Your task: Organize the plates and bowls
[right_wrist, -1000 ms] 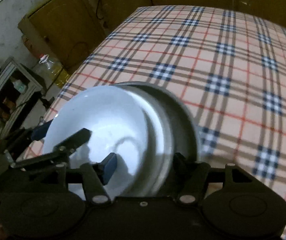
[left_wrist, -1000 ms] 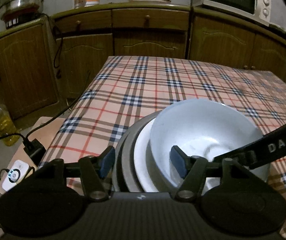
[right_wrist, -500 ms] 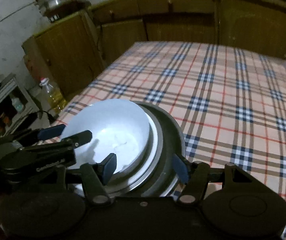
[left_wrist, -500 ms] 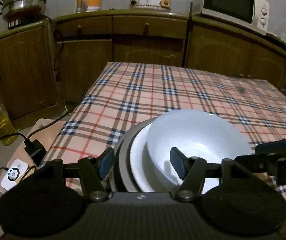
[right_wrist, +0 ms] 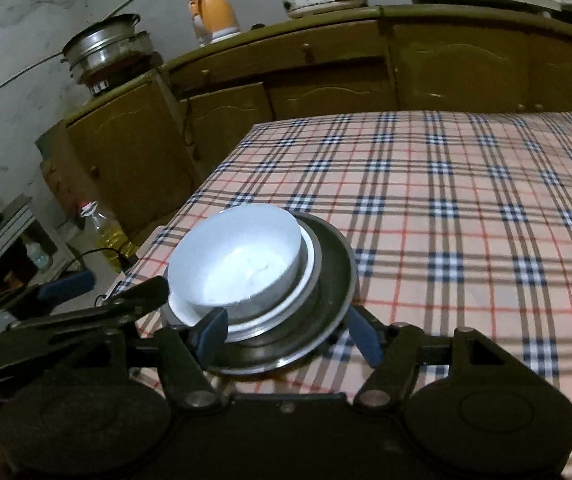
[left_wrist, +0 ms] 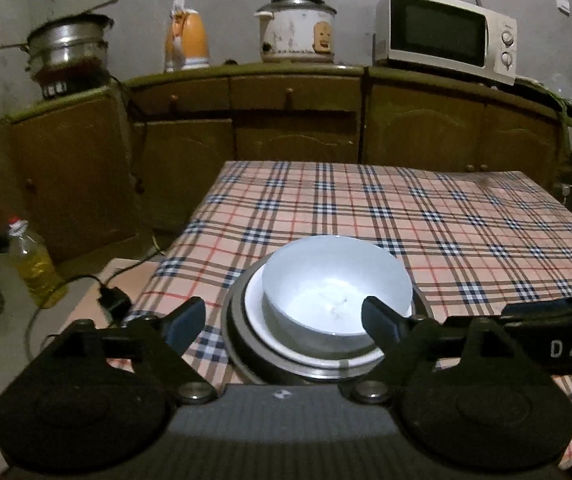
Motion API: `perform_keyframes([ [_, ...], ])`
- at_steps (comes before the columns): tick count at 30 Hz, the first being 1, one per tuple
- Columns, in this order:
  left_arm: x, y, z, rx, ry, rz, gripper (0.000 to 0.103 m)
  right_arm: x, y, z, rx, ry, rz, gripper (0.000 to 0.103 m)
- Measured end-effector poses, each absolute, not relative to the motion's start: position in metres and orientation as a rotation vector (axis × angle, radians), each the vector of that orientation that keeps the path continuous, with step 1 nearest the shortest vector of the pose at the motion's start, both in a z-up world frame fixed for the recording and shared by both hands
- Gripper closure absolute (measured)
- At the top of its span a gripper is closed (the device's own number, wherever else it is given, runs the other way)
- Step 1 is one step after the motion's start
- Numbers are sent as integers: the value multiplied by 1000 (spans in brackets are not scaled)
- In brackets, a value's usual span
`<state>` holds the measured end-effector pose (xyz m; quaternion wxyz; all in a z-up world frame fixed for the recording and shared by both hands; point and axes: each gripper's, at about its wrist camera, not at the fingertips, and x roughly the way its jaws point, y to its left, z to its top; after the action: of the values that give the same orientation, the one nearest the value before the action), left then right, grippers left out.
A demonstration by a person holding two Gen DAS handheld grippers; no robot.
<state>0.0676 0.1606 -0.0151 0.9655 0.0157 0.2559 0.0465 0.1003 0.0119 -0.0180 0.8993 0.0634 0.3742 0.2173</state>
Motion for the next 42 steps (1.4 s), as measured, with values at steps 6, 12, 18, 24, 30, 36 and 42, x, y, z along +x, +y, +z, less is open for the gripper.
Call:
perform_keyframes([
  [6,48,153,-10,38,496,129,10,76,1,-13,151,758,436,23],
  [12,30,151,-9,33,486,153,8,60,-4,-11,143,755,449,23],
  [18,21,150,-8,31,498,182,4,48,-5,-10,137,759,452,23],
  [24,14,152,-9,14,495,189,2,41,-4,-8,124,755,455,23],
  [30,11,152,-9,22,488,194,0,38,-4,-7,112,746,450,23],
  [36,7,153,-8,14,465,186,0,30,-3,-2,102,712,452,23],
  [42,7,153,-8,12,458,186,0,29,-3,-2,100,704,454,23],
])
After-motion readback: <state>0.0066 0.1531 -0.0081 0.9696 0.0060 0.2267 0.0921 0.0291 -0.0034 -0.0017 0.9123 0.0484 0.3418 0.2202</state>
